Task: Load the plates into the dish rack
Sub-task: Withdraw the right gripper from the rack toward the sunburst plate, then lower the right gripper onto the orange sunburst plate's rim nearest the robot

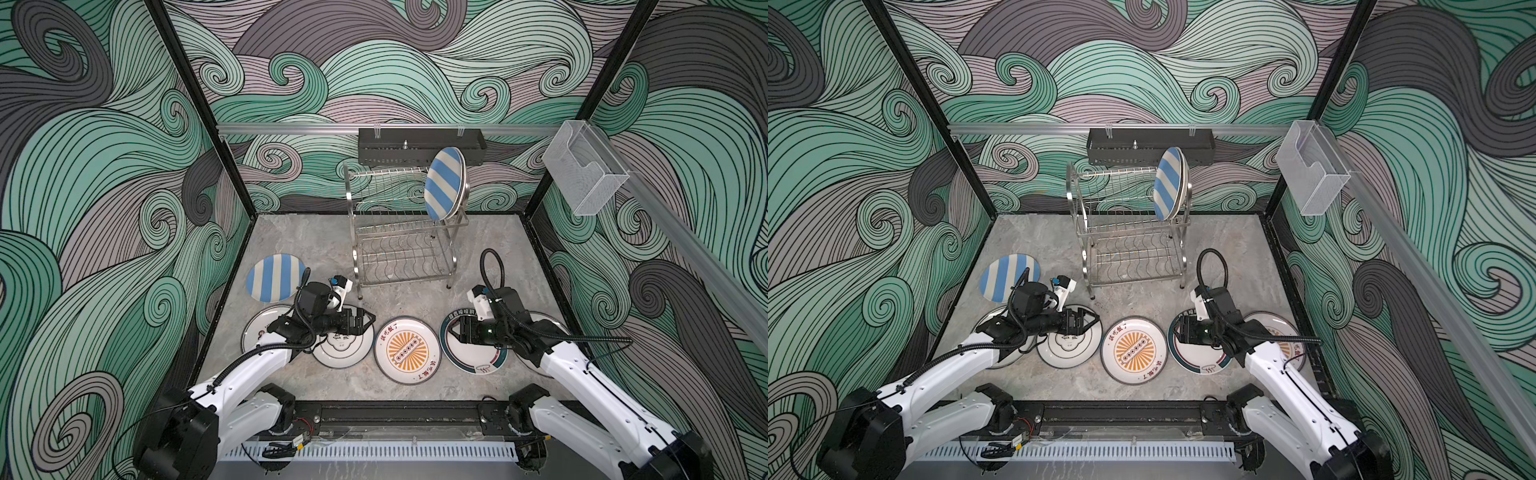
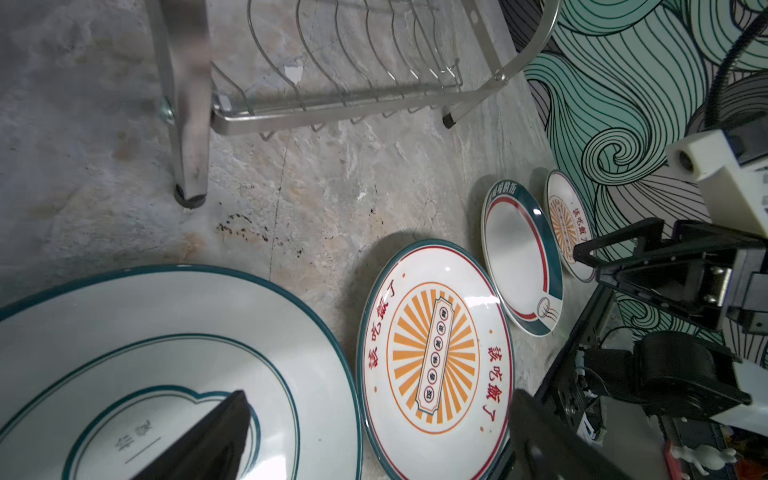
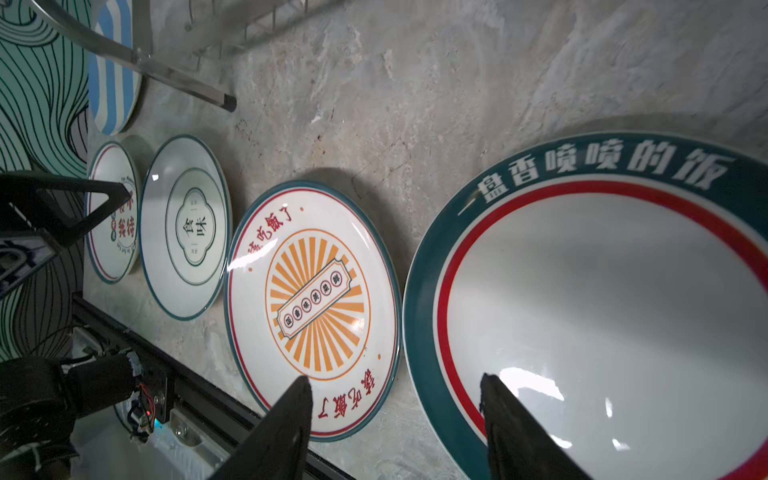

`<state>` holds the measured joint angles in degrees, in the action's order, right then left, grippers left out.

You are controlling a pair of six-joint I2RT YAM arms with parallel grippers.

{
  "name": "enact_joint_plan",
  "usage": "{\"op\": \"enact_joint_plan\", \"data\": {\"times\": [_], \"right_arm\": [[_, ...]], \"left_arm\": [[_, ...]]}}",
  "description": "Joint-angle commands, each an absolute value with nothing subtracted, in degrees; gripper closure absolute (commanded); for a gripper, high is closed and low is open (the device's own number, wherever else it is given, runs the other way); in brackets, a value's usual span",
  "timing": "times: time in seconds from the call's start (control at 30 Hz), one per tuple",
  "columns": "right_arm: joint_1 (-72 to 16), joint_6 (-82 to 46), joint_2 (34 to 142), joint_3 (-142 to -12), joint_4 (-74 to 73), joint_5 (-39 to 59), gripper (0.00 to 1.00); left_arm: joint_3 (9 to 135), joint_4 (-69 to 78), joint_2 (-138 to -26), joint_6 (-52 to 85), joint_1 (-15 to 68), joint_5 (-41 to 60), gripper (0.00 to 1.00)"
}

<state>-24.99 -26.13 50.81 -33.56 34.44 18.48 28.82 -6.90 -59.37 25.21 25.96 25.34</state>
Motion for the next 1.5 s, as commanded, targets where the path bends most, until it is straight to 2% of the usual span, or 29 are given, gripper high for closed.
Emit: {"op": "enact_joint_plan", "data": {"times": [0.0, 0.1, 0.23, 0.57, 0.8, 1.47], "right_arm": [[-26.4, -27.3, 50.4, -32.1, 34.3, 26.2, 0.37], [-29.2, -30.4, 48.6, -30.0, 34.5, 30.3, 0.41], [-34.2, -35.8, 47.2, -26.8, 33.3, 33.6, 0.41], [-40.0, -43.5, 43.9, -20.9, 29.2, 27.4, 0.38], [-40.8, -51.5, 44.1, -17.3, 18.2, 24.0, 0.39], [-41.3, -50.7, 58.1, -18.2, 12.0, 25.0, 0.39]], "left_arm": [[28.1, -7.7, -57.7, 26.5, 26.9, 24.9, 0.01], [27.2, -8.1, -57.0, 26.9, 28.0, 25.3, 0.01], [26.7, -9.1, -56.6, 26.7, 29.1, 25.8, 0.01], [26.5, -7.6, -57.0, 24.6, 31.3, 26.6, 0.01], [26.7, -6.4, -58.2, 23.3, 34.2, 25.6, 0.02], [30.1, -6.6, -64.4, 19.8, 37.3, 24.9, 0.01]]}}
